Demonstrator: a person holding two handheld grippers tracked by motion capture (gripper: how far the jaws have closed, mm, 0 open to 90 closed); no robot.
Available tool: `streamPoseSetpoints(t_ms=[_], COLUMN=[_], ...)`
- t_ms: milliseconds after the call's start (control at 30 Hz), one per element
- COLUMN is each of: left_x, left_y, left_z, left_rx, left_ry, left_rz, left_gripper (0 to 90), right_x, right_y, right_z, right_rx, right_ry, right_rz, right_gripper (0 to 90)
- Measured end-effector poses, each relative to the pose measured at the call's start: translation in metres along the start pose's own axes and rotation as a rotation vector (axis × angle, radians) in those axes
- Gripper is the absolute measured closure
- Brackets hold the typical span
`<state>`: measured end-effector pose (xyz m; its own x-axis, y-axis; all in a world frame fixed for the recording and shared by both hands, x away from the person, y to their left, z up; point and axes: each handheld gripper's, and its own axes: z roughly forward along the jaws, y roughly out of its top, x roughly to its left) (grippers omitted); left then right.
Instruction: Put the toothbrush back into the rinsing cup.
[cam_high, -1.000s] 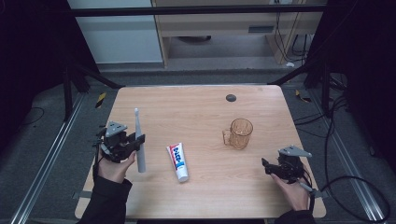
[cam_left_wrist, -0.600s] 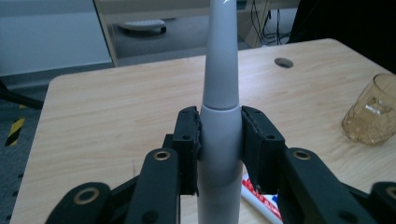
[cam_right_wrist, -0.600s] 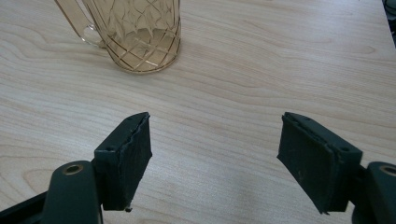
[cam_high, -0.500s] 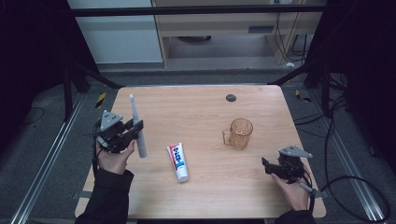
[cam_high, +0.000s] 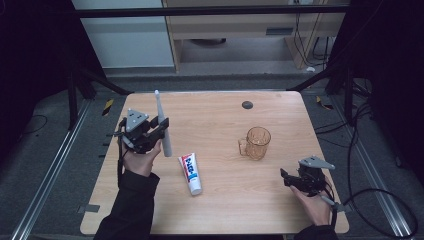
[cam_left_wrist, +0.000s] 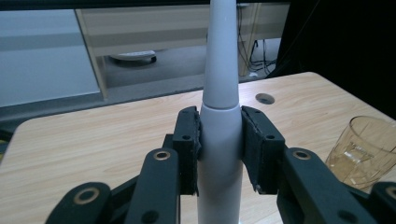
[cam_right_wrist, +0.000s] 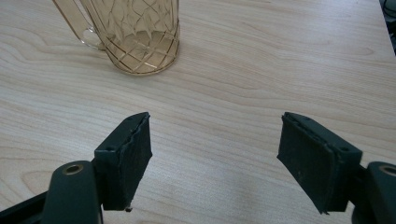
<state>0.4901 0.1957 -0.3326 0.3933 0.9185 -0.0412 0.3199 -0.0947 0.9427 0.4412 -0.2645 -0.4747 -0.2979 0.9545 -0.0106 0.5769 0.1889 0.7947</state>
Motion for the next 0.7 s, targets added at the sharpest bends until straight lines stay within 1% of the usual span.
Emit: streamPoseSetpoints(t_ms=[100,133,400,467,700], left_x=[-0.005,-0.009,-0.026,-0.032,-0.052], left_y=[0.003,0.005,0.011,0.012,0.016], left_z=[0.006,0.009,0.025,0.029,0.046], left_rx=[-0.019,-0.038,-0.092,-0.102,-0.113], left_ry=[-0.005,-0.013,-0.022,-0.030,-0.039], left_rz=[-0.012,-0.025,-0.040,-0.040,-0.021], left_gripper=[67.9,67.9,67.9,67.9,67.9], right_x=[-0.001,0.000,-0.001,-0.001,-0.001], right_y=[0.000,0.000,-0.001,-0.001,-0.001], right_z=[0.000,0.000,0.001,0.001,0.002], right_rx=[-0.006,-0.006,-0.016,-0.013,-0.019], right_ry=[0.000,-0.001,-0.003,-0.002,-0.001], right_rz=[0.000,0.002,0.003,0.003,0.004], right_gripper=[25.1,24.9,24.7,24.7,24.5])
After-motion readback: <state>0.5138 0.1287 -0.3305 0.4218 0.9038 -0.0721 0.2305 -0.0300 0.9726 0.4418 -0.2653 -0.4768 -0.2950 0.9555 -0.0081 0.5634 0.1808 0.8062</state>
